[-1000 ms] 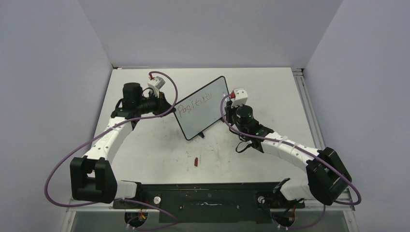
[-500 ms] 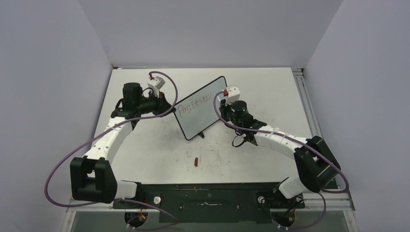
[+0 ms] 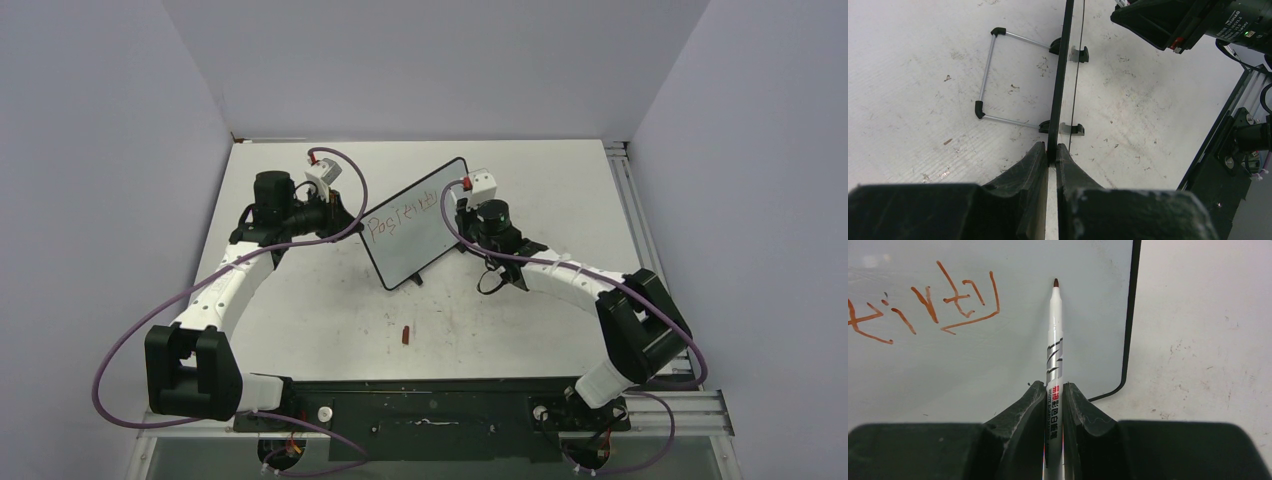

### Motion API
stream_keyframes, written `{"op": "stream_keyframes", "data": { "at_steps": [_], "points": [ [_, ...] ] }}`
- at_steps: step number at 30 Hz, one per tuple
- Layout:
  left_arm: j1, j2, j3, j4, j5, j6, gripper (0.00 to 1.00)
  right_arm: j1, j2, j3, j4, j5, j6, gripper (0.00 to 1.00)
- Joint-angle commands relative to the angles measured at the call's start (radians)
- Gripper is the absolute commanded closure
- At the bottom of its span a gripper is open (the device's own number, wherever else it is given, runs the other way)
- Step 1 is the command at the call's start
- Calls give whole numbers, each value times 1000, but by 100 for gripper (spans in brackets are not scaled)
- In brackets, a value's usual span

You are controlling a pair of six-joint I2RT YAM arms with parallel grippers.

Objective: Write a sentence on the whiteboard

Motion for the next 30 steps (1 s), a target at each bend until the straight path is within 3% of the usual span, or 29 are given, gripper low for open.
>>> {"op": "stream_keyframes", "data": {
  "at_steps": [1,30],
  "points": [
    [5,-26,27,45,9,13,100,-10,11,54,64,-8,-6,95],
    [5,-30,25,44,13,13,100,-21,13,-17,46,-42,5,95]
  ]
}}
